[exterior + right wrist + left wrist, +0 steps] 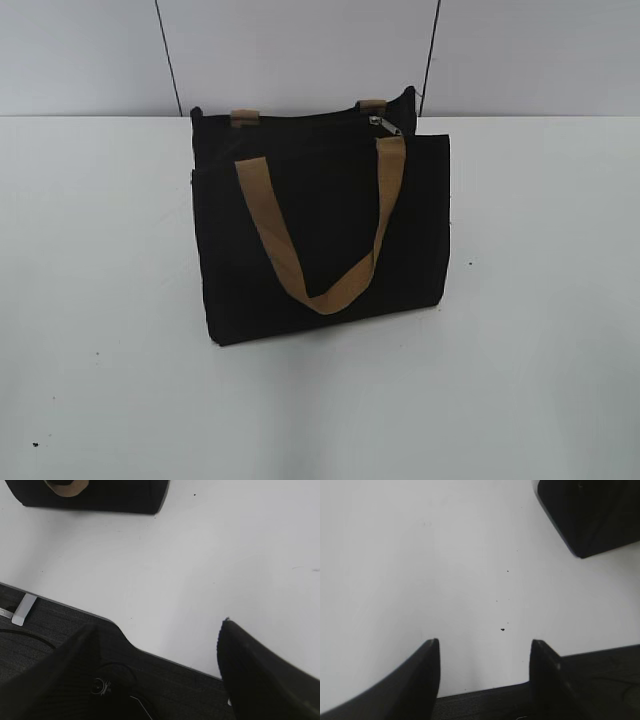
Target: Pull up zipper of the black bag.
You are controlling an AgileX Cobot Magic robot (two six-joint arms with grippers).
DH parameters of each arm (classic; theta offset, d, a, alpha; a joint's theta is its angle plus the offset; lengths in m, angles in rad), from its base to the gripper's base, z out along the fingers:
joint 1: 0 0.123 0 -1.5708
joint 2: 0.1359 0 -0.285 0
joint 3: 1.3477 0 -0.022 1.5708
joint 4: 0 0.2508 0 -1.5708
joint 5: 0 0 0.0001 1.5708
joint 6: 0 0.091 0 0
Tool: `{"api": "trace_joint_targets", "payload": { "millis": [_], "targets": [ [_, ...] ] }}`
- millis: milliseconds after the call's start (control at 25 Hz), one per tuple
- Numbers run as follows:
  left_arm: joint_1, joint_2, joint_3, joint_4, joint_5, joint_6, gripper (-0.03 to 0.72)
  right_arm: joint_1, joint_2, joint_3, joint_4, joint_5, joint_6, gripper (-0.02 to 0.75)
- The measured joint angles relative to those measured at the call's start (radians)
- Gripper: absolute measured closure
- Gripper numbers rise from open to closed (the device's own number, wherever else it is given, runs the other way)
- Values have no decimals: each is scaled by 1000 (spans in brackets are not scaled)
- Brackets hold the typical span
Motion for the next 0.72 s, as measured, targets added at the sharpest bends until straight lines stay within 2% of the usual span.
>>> {"api": "trace_joint_targets", "payload": {
  "millis": [240,560,720],
  "targets": [
    [0,0,0,-2,0,0,251,-19,-2,0,2,0,0,178],
    [1,-2,0,-2,-1,0,251,-242,-5,1,3,0,0,178],
    [26,-47,0,3,-3,0,251,-311,-56,2,3,0,0,178]
  ]
}}
